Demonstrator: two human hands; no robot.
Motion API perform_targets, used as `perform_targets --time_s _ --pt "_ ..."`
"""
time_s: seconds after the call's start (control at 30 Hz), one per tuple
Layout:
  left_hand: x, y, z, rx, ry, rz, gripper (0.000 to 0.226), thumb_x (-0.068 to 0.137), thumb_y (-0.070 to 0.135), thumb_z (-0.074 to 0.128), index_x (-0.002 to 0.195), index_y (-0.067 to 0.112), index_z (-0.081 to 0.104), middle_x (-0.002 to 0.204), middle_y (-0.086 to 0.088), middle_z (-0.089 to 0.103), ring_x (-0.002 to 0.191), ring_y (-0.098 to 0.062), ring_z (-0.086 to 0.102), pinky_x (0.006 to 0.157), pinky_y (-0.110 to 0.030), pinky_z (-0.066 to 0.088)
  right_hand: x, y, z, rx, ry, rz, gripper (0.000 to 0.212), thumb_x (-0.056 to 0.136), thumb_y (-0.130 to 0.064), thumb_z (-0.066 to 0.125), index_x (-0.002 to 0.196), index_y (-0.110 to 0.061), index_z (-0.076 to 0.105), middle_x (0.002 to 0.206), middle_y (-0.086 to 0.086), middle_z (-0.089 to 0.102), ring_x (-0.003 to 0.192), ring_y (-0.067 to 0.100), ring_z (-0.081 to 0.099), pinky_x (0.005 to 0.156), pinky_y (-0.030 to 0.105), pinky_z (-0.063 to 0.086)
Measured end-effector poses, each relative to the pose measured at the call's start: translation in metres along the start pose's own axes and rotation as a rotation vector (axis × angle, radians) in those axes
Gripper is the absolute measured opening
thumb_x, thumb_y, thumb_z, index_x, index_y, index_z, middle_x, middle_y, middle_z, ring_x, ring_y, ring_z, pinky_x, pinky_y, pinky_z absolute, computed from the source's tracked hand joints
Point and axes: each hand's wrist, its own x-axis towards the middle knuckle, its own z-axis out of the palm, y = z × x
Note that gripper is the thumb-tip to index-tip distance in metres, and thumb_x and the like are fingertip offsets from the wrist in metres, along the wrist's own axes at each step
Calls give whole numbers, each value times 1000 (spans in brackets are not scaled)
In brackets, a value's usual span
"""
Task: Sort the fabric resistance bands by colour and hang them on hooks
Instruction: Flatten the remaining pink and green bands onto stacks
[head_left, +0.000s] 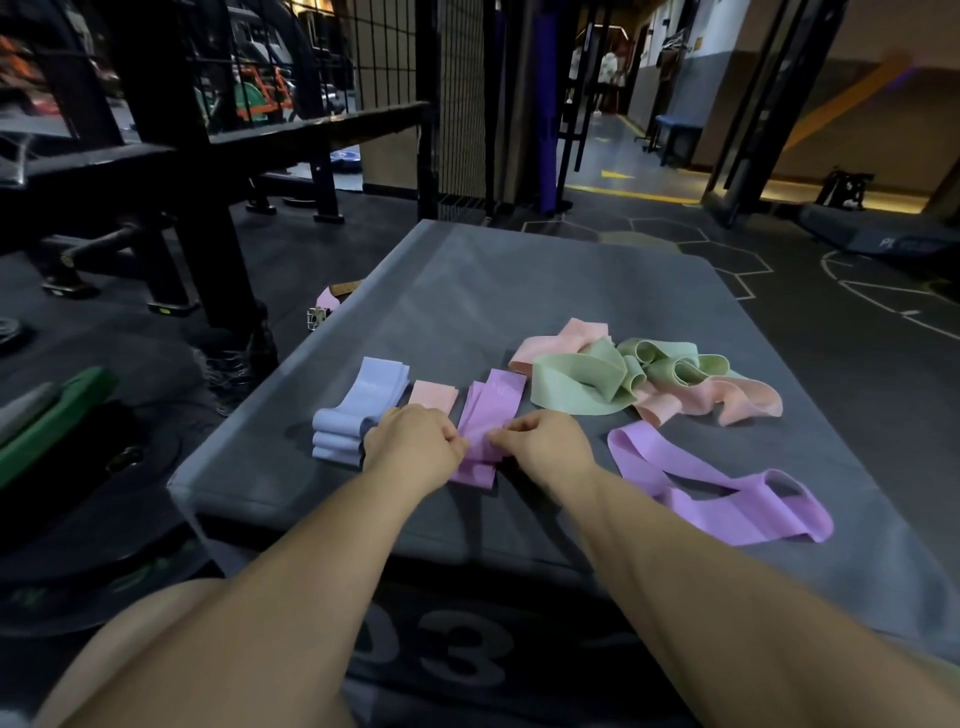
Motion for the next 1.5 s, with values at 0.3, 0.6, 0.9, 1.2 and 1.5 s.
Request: perform_targets --time_s 0.3,0.6,0.9,1.2,1.5 --pt "-1 2 -4 16 -16 -18 31 91 45 49 68 26 56 98 2 66 104 -23 57 85 -30 44 -5 6 1 -58 -101 -42 20 76 -39 77 66 -28 64 70 -15 63 72 13 58 80 34 50" --pt "-4 1 -7 65 -92 27 20 85 36 54 70 22 57 88 3 67 90 -21 61 69 -25 42 -10 3 -21 -43 -145 -93 16 81 -35 74 79 -19 73 84 -3 72 80 13 61 75 29 47" --pt "0 1 -5 2 -58 76 12 86 41 62 81 34 53 108 11 65 107 -17 56 83 -28 43 33 -7 -23 -203 62 -127 38 96 -25 52 132 -13 54 125 9 64 113 29 58 83 25 38" --pt "9 -2 -1 -57 -100 107 10 86 42 64 90 36 57 109 12 67 109 -15 57 90 -29 46 64 -32 -18 -682 33 -225 36 99 -25 39 131 -20 55 126 11 61 113 33 59 90 40 47" --pt "17 -5 0 -112 -131 104 12 84 42 65 90 37 56 106 14 67 107 -13 57 91 -33 48 69 -39 -14 -664 84 -230 29 96 -22 46 115 -13 66 118 11 65 109 30 61 89 33 49"
